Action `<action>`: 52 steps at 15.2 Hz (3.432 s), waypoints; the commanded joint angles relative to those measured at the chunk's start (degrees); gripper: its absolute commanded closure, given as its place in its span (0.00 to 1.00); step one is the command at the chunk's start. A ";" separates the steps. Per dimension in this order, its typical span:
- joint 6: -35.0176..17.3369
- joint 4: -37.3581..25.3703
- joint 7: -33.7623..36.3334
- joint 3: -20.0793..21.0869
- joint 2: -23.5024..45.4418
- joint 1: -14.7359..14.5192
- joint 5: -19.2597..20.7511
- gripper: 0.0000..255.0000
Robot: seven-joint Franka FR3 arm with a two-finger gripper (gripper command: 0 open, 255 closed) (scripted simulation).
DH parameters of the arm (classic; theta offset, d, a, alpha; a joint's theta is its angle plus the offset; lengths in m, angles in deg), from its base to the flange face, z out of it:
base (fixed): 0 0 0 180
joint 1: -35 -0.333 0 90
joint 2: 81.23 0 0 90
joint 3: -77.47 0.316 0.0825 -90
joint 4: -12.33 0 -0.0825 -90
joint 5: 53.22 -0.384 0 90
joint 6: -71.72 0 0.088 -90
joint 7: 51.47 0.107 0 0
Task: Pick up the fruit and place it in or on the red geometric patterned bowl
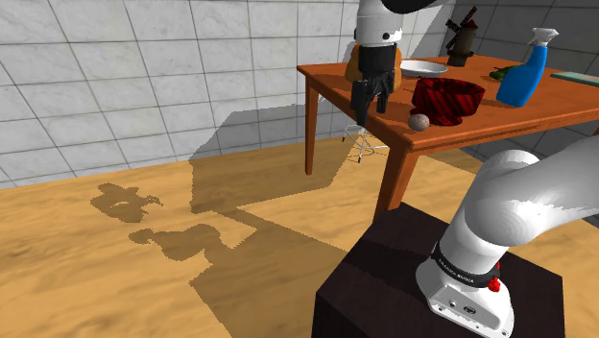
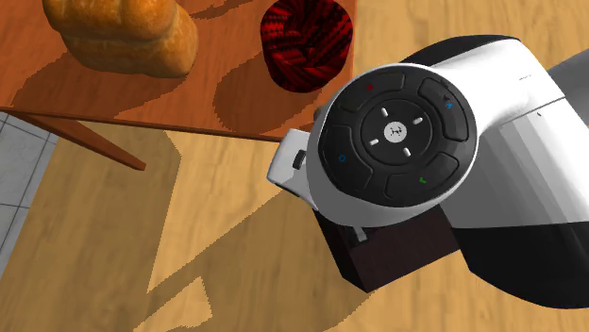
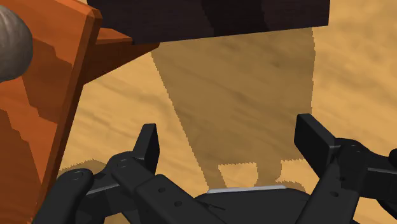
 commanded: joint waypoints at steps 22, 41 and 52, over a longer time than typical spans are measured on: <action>-4.38 11.02 -19.07 -16.30 -7.66 7.64 18.49 0.00; -4.05 10.71 -19.18 -16.27 -7.69 7.65 18.46 1.00; 3.57 1.62 -20.55 -14.77 -6.31 7.18 17.05 1.00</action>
